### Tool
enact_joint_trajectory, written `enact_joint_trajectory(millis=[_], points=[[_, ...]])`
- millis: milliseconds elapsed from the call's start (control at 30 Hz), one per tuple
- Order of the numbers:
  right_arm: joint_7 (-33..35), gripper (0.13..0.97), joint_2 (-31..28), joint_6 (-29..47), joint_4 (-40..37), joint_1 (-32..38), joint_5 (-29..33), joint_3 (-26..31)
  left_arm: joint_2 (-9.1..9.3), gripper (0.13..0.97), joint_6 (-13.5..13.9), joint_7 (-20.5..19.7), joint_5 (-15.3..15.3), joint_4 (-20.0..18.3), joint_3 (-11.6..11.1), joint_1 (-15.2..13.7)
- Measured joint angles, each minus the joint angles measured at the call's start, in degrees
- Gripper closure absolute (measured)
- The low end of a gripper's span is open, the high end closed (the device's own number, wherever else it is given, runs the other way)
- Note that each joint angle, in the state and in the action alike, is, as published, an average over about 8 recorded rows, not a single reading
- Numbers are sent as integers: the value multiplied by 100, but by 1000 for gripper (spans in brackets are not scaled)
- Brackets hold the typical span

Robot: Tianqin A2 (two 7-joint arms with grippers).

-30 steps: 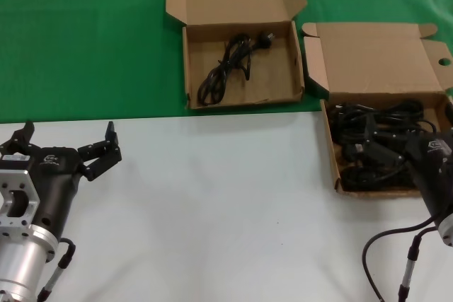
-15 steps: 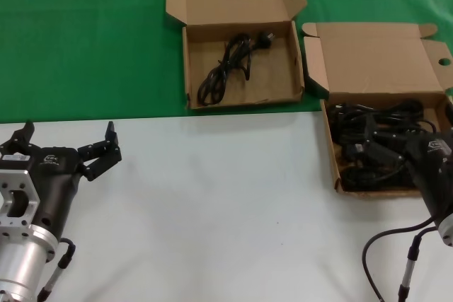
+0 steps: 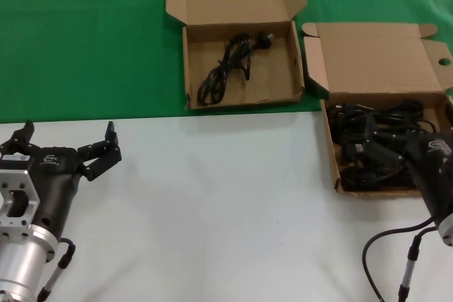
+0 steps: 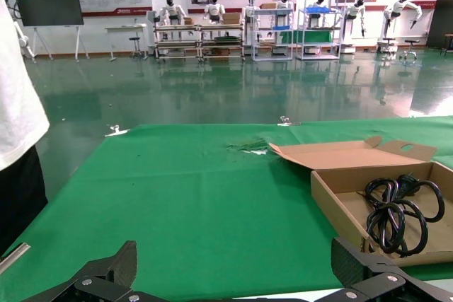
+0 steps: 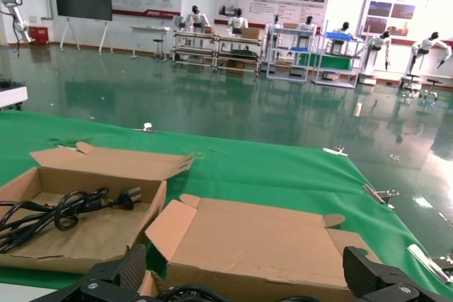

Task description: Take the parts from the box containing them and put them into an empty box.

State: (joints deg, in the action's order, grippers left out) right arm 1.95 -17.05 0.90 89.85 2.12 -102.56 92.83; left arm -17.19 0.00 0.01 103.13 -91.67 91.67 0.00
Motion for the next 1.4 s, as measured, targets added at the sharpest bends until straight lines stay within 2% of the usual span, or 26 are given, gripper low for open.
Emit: enact_joint_trajectory(millis=[1400], points=[[0,129,0,0,0,0,0,0,0,132,0,-2,0,0,0,0]])
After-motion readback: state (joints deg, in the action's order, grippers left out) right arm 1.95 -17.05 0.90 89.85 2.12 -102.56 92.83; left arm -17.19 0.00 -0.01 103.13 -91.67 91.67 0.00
